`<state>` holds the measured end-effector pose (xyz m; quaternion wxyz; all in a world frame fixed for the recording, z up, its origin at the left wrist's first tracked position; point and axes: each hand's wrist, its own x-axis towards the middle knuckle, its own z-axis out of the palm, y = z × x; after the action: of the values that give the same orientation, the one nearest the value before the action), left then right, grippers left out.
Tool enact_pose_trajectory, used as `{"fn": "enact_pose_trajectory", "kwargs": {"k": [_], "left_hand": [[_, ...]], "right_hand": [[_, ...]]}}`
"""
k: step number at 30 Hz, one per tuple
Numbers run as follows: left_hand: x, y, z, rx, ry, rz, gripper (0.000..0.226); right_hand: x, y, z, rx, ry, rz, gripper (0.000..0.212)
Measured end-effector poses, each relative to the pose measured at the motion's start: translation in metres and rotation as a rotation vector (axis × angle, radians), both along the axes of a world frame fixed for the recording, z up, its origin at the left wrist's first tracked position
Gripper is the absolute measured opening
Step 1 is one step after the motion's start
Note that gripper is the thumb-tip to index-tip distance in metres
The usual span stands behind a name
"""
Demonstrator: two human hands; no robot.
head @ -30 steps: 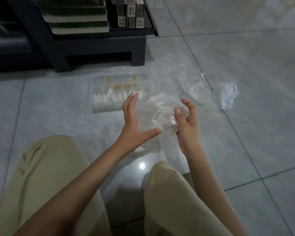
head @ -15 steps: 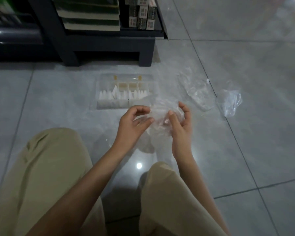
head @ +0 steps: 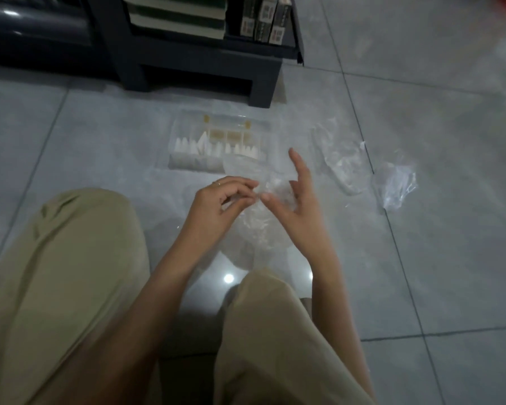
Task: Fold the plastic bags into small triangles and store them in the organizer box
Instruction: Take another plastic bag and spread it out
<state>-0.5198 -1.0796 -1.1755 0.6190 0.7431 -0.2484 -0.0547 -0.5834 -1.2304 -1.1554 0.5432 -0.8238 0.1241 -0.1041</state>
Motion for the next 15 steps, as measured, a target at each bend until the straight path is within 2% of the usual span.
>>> {"fn": "enact_pose_trajectory", "kwargs": {"k": [3,6,11,13,15], "left_hand": [[0.002,-0.001,0.003,-0.066,0.003,0.069,0.012],[0.003,0.001,0.004,-0.089,0.036,0.156,0.01],[0.008,0.007,0.004,-0.266,0.239,0.293,0.015],[0.009,0.009,0.004,-0.28,0.244,0.301,0.017],[0.009,0.009,0.004,-0.261,0.209,0.294,0.02]], "right_hand": [[0.002,0.0,-0.007,-0.047,-0.078,0.031,0.039],[0.001,-0.002,-0.009,0.035,-0.08,-0.045,0.022],[-0.001,-0.014,-0.011,0.164,-0.063,-0.234,0.011],[-0.003,-0.02,-0.014,0.235,-0.018,-0.283,0.007],[-0.005,-0.024,-0.018,0.21,0.06,-0.285,0.009]]}}
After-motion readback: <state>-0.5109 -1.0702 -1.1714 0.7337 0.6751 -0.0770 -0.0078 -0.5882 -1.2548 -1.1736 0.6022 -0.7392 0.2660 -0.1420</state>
